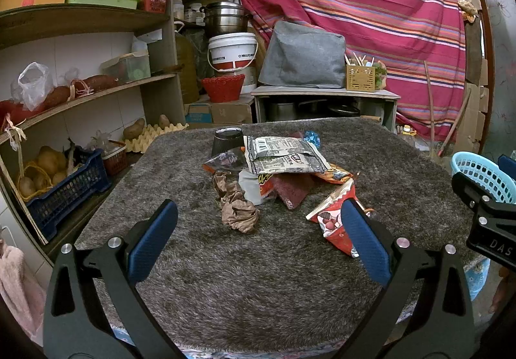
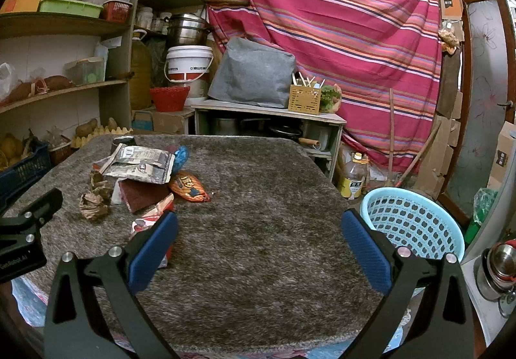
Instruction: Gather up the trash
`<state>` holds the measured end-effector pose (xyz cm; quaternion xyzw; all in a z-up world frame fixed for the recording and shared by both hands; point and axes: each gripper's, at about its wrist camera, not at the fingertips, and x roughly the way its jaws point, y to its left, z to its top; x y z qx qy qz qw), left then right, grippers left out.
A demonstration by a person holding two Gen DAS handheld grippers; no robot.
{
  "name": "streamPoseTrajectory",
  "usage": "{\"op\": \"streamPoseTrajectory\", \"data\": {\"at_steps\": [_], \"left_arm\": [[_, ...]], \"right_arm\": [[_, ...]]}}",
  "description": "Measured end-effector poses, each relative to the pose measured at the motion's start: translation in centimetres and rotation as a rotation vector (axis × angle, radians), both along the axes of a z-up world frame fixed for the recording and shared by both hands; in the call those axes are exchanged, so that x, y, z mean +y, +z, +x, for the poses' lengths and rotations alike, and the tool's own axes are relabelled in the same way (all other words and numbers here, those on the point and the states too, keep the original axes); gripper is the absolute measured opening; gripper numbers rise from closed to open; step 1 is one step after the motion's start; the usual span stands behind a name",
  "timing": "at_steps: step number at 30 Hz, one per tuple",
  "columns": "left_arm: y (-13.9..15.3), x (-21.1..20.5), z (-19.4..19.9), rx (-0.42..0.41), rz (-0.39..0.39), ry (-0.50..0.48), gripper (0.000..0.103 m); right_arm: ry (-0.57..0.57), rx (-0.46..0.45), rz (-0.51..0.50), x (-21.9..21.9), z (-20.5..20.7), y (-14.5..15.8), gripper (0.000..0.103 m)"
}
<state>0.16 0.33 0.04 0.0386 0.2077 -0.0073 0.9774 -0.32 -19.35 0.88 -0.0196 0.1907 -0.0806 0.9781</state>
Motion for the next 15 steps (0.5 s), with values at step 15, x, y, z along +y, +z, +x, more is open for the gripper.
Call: {"op": "streamPoseTrajectory", "data": {"at_steps": [15], "left_arm": [[-0.01, 0.0, -0.02, -0.003, 0.002, 0.002, 0.098]], "right_arm": [[-0.001, 0.0, -0.003, 0.03, 0.05, -0.07, 0.099]]}}
